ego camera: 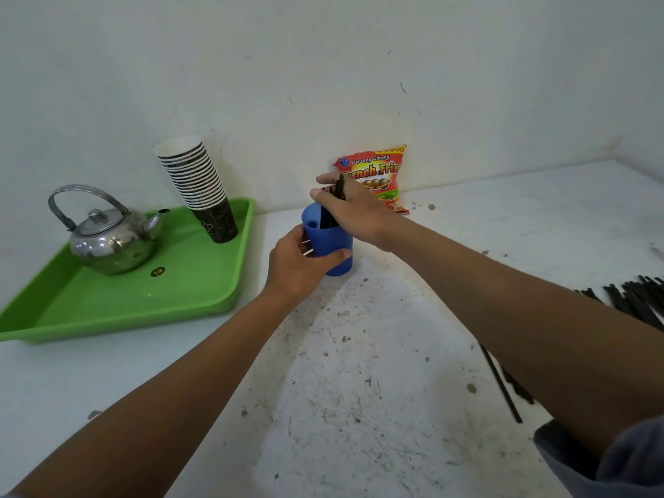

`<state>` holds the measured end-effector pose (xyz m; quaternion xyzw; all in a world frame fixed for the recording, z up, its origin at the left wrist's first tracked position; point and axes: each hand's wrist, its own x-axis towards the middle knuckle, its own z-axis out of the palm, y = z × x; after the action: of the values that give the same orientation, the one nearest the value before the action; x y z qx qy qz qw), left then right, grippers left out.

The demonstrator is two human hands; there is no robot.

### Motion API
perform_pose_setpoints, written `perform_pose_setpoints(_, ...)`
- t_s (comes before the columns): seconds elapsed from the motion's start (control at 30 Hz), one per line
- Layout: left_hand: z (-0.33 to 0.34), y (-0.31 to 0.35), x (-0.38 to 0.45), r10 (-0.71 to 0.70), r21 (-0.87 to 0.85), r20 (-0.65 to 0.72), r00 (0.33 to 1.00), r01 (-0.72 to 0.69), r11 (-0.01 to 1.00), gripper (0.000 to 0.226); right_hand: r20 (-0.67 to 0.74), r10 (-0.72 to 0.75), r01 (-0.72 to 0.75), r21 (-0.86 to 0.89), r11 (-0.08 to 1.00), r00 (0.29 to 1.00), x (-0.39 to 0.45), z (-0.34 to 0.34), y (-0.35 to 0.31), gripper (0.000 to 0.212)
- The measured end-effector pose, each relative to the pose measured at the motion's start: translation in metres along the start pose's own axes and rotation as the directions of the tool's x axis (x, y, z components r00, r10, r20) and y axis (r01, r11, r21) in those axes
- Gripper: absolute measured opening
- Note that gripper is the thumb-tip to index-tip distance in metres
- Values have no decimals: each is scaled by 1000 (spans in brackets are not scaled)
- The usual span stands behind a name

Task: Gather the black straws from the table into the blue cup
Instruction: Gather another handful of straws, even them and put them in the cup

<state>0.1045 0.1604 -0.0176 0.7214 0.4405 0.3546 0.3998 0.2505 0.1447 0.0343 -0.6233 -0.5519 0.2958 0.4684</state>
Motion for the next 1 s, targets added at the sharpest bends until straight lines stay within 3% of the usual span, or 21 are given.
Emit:
perform_pose_setpoints(0.23,-1,-2,1,-10,-20,3,1000,10,1000,67,-257,-241,243,-25,970,936,-2,0,-6,52)
perform_pose_setpoints(0.33,0,-3,2,-6,-25,0,1000,6,1000,66,-178,-315,278,-205,938,932,-8,0,-6,41)
perform_pose_setpoints(0.53,1,-3,0,19,1,-7,1000,-19,1000,65,100,-269,283,-478,831,958,-22,-2,2,59)
perform_pose_setpoints(0.67,2,1,-3,6,32,-21,1000,-6,999,68,146,-237,278,-462,842,960,-29,-9,1,56)
perform_pose_setpoints(0.83,6,1,-26,-139,123,2,990,138,983,120,-43,-310,283,-305,909,950,-53,-27,0,51)
perform_pose_setpoints(1.0,22,-1,-69,-144,310,-19,989,143,940,116,-157,-210,141,-365,920,965,-102,-57,18,53)
